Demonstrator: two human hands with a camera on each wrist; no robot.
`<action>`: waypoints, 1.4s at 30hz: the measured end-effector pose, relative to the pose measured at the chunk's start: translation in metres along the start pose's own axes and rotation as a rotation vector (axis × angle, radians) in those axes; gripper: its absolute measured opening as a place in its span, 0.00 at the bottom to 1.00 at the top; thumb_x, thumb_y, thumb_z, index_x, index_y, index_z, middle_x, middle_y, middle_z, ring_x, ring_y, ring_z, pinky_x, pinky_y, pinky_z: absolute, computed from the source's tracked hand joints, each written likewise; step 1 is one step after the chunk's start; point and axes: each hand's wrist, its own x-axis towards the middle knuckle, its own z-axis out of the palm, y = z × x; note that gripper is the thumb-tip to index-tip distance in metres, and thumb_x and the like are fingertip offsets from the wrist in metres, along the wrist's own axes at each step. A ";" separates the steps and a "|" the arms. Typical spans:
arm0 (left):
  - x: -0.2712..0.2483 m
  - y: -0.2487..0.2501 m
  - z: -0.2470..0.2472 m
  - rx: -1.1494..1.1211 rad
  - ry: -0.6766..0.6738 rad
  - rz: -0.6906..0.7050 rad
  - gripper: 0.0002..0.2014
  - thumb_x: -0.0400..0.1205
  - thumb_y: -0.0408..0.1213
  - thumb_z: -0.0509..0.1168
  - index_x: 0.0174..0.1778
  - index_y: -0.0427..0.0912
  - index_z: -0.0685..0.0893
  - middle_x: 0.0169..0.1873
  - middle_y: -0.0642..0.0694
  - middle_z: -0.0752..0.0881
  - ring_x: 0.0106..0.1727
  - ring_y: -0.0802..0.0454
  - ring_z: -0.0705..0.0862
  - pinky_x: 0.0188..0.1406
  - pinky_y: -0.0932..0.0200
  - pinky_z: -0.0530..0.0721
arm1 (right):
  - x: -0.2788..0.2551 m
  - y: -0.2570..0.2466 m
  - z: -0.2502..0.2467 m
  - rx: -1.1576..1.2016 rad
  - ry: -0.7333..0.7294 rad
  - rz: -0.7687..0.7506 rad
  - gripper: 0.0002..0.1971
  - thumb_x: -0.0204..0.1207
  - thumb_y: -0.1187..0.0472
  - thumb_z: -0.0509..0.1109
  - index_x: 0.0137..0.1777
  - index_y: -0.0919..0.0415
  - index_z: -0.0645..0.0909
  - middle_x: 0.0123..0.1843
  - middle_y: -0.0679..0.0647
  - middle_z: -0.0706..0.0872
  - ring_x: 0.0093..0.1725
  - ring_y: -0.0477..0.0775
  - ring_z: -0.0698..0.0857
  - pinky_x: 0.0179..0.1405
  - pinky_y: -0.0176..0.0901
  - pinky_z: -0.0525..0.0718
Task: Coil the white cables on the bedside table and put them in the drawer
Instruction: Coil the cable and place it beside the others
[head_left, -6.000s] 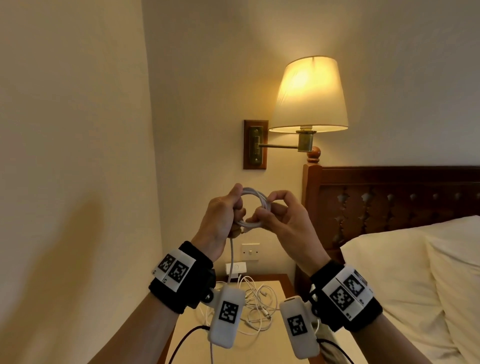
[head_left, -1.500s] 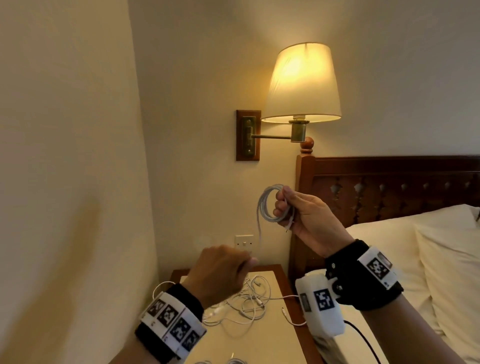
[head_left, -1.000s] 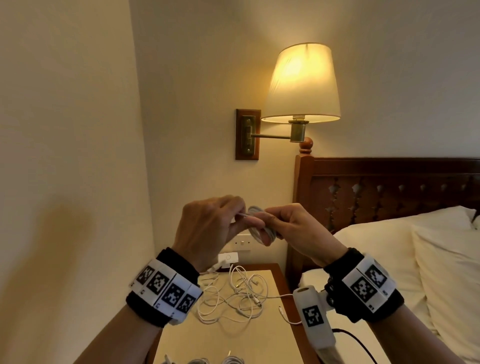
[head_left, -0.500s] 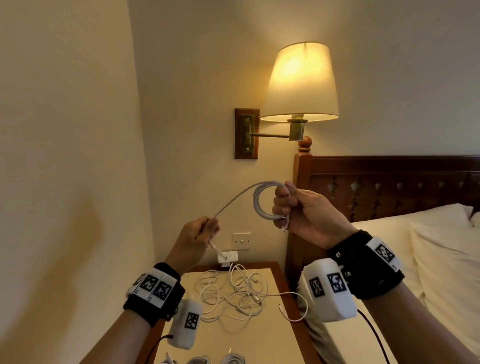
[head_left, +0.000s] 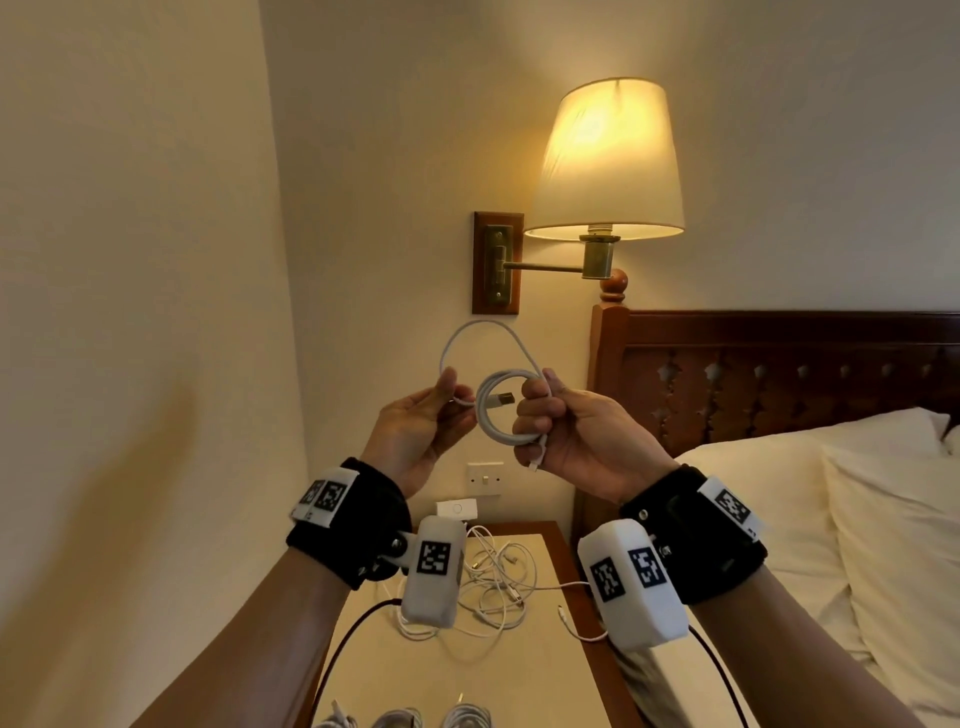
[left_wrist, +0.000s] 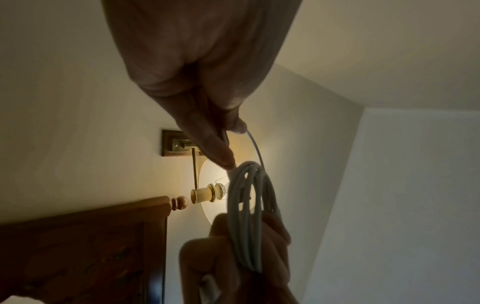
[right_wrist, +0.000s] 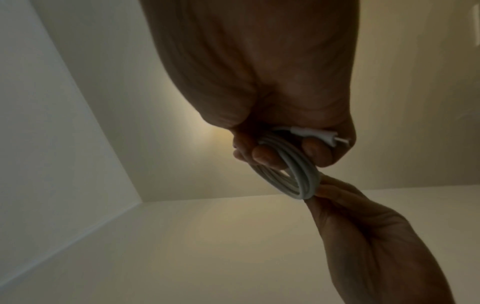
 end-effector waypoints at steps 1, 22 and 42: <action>-0.001 0.000 0.001 -0.015 -0.014 -0.026 0.11 0.80 0.42 0.68 0.43 0.36 0.85 0.32 0.43 0.89 0.32 0.54 0.88 0.32 0.64 0.88 | 0.000 0.000 0.002 0.006 0.001 0.000 0.17 0.87 0.52 0.51 0.40 0.56 0.75 0.27 0.45 0.69 0.30 0.45 0.70 0.34 0.40 0.70; -0.035 -0.008 0.013 0.681 -0.189 0.164 0.08 0.89 0.38 0.55 0.62 0.40 0.72 0.46 0.37 0.88 0.37 0.41 0.91 0.30 0.52 0.89 | 0.016 0.001 -0.001 -0.281 0.164 -0.057 0.18 0.88 0.52 0.53 0.41 0.57 0.77 0.28 0.47 0.69 0.28 0.46 0.71 0.30 0.39 0.70; -0.023 -0.052 -0.037 0.957 -0.313 0.232 0.27 0.81 0.62 0.48 0.24 0.46 0.70 0.21 0.48 0.68 0.27 0.48 0.64 0.34 0.54 0.67 | 0.042 -0.040 0.008 -0.378 0.134 -0.285 0.20 0.90 0.53 0.47 0.41 0.56 0.75 0.29 0.46 0.67 0.30 0.46 0.69 0.32 0.40 0.67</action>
